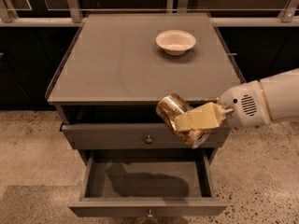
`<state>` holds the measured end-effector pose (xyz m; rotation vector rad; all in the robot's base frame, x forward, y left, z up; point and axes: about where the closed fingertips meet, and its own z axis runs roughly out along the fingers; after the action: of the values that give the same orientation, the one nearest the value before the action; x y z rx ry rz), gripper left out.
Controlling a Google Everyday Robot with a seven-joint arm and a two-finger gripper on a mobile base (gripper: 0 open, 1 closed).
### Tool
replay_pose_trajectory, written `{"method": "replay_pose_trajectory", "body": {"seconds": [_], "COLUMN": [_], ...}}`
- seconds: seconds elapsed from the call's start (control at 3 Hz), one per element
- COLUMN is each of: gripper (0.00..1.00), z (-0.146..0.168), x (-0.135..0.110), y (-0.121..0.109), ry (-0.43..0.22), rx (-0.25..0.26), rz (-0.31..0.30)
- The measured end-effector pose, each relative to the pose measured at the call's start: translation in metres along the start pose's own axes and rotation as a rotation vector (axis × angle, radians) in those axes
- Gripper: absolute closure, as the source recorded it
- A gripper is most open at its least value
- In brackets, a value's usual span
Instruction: Place orange can into middle drawer
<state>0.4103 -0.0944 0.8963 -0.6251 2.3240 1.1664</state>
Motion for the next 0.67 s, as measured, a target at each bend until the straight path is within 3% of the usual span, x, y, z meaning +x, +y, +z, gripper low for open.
{"method": "replay_pose_trajectory", "body": {"seconds": [0.33, 0.67], "gripper": [1.00, 1.00], "z": [-0.011, -0.027], "x": [-0.006, 0.005], "y": [-0.010, -0.044], "ry": [0.014, -0.072], "rx": [-0.005, 0.000], "rz": [-0.043, -0.026]}}
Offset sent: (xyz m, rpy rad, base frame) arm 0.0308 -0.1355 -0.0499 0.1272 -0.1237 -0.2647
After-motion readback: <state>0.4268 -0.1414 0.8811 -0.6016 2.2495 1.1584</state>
